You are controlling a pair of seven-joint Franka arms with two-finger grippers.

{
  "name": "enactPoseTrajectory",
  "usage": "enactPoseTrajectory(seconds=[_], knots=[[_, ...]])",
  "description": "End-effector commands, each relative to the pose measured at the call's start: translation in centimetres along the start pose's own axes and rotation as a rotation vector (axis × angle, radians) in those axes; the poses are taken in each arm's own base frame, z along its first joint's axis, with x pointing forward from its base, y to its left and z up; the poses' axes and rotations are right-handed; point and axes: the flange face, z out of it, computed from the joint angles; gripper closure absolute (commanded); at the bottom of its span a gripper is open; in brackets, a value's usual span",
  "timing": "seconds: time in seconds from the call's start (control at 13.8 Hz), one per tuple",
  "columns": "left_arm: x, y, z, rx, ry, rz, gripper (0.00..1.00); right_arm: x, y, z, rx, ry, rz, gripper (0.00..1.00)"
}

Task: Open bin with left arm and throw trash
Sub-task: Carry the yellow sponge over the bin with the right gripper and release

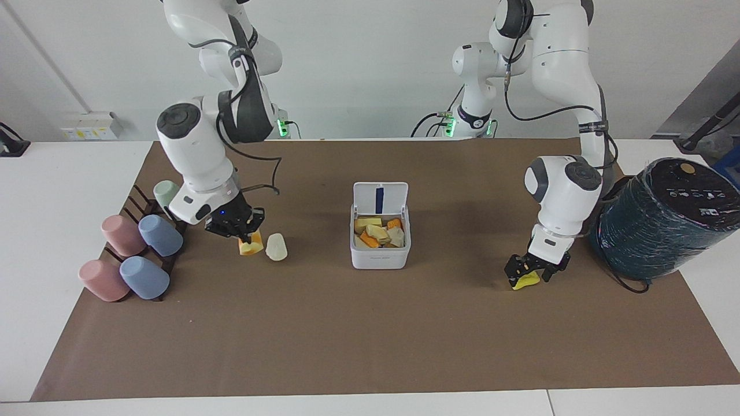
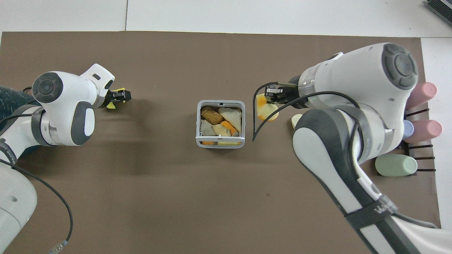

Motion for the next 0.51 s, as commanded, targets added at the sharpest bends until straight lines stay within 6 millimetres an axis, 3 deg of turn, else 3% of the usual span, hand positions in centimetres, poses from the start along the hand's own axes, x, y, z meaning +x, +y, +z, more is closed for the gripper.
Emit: enactPoseTrajectory(seconds=[0.0, 0.07, 0.14, 0.22, 0.43], knots=[[-0.3, -0.1, -0.7, 0.009, 0.021, 0.023, 0.77, -1.7, -4.0, 3.5, 0.045, -0.004, 0.071, 1.0], [-0.1, 0.2, -0.9, 0.007, 0.026, 0.027, 0.93, -2.5, -5.3, 5.0, 0.048, -0.014, 0.071, 1.0], [0.3, 0.3, -1.2, 0.006, 0.036, 0.027, 1.0, -2.9, -6.0, 6.4, 0.054, -0.009, 0.072, 1.0], [0.8, 0.5, -1.6, 0.003, 0.046, 0.029, 1.0, -3.3, -6.2, 7.7, 0.056, -0.003, 0.08, 1.0], [2.6, 1.0, -3.1, -0.003, 0.081, 0.031, 1.0, -3.6, -5.6, 8.9, 0.047, -0.01, 0.088, 1.0]])
